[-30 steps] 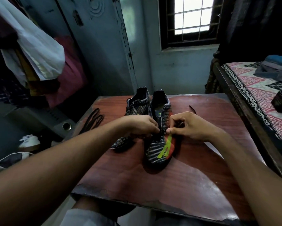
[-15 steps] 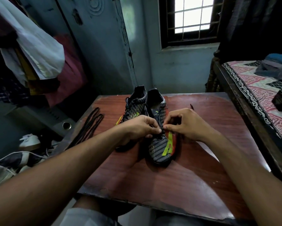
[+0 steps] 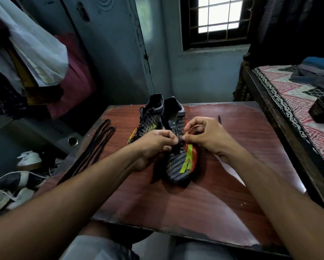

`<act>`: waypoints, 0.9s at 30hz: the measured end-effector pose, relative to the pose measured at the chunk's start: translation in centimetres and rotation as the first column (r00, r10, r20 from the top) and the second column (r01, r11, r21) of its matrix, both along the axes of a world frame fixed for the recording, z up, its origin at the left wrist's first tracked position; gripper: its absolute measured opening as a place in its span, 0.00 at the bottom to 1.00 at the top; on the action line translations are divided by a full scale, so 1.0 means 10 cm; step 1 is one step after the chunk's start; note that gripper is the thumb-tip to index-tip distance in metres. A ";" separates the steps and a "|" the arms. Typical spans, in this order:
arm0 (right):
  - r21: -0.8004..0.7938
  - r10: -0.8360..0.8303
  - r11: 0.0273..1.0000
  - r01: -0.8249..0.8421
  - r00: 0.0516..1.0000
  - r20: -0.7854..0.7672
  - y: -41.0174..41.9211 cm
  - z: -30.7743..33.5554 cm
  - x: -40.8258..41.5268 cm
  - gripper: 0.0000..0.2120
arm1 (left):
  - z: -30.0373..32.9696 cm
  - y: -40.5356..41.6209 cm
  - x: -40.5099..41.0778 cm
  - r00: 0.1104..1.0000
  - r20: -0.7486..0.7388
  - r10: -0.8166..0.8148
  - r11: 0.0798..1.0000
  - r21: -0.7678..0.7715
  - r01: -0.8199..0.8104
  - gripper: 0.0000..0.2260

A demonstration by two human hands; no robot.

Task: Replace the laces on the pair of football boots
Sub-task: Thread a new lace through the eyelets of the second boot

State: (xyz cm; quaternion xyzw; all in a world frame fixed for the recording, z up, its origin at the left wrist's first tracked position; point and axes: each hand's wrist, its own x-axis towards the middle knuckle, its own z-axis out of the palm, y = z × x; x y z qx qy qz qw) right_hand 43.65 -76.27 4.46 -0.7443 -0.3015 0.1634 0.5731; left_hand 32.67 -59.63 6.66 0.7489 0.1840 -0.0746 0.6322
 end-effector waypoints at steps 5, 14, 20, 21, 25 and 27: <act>-0.047 0.081 0.996 -0.072 0.971 0.224 -0.01 0.01 -0.01 0.11 | 0.06 -0.02 0.11 0.993 0.073 -0.092 0.823 0.567 0.035 0.04; -0.197 0.201 0.975 -0.102 0.783 0.588 -0.07 0.08 -0.03 0.13 | 0.01 0.04 0.08 0.989 0.087 -0.119 0.859 0.508 0.059 0.04; -0.211 0.224 0.972 -0.107 0.707 0.671 -0.10 0.12 -0.02 0.13 | -0.09 -0.06 0.07 0.947 0.300 -0.111 0.582 0.793 -0.183 0.05; -0.224 0.237 0.968 -0.113 0.701 0.672 -0.10 0.12 -0.02 0.14 | -0.13 -0.09 0.03 0.941 0.322 -0.109 0.500 0.836 -0.228 0.04; -0.267 0.269 0.957 -0.111 0.684 0.678 -0.11 0.12 0.01 0.15 | -0.22 -0.19 -0.05 0.893 0.420 -0.163 0.350 0.871 -0.346 0.06; -0.253 0.264 0.959 -0.125 0.716 0.646 -0.11 0.11 0.02 0.14 | -0.21 -0.18 -0.03 0.895 0.422 -0.143 0.394 0.854 -0.340 0.05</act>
